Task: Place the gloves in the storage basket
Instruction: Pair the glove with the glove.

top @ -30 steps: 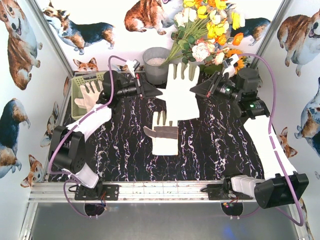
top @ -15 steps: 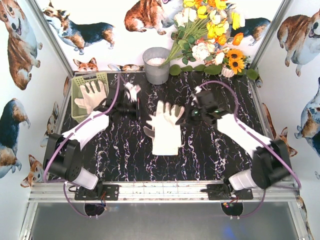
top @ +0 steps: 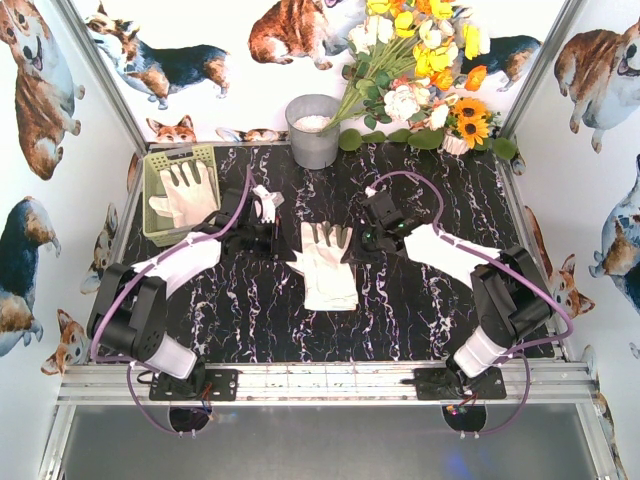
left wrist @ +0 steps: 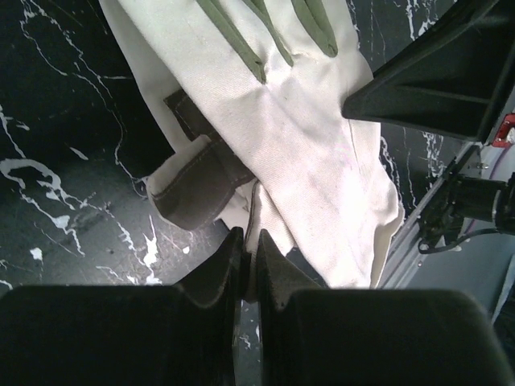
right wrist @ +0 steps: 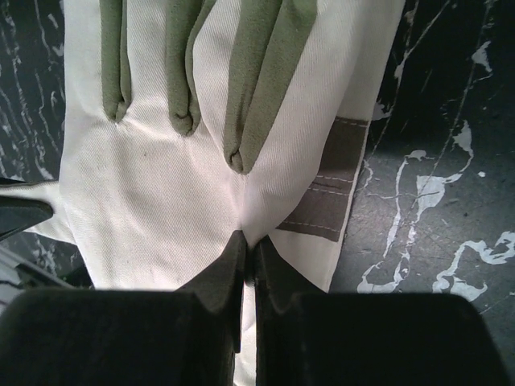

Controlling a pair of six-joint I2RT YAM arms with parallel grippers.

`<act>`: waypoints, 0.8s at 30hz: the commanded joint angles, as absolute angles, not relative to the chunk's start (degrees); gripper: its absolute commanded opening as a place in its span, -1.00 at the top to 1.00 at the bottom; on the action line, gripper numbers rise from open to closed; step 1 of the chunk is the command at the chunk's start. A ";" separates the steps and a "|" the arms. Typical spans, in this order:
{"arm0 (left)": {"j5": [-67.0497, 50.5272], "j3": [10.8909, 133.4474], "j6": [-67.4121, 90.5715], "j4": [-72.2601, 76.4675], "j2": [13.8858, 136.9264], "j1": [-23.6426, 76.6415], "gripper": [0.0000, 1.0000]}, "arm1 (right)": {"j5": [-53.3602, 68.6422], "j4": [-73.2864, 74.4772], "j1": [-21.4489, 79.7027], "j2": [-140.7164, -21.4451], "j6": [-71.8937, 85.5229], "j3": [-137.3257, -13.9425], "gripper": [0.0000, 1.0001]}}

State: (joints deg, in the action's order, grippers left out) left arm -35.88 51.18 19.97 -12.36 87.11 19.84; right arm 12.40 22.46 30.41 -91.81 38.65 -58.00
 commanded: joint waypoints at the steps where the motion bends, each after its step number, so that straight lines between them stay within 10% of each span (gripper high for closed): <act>1: -33.69 51.90 17.09 -8.97 89.56 19.79 1.00 | 3.35 22.73 30.88 -88.90 37.61 -58.00 1.00; 24: -28.96 52.08 13.87 -8.39 95.63 19.86 1.00 | 2.86 21.24 31.09 -92.70 36.23 -58.27 1.00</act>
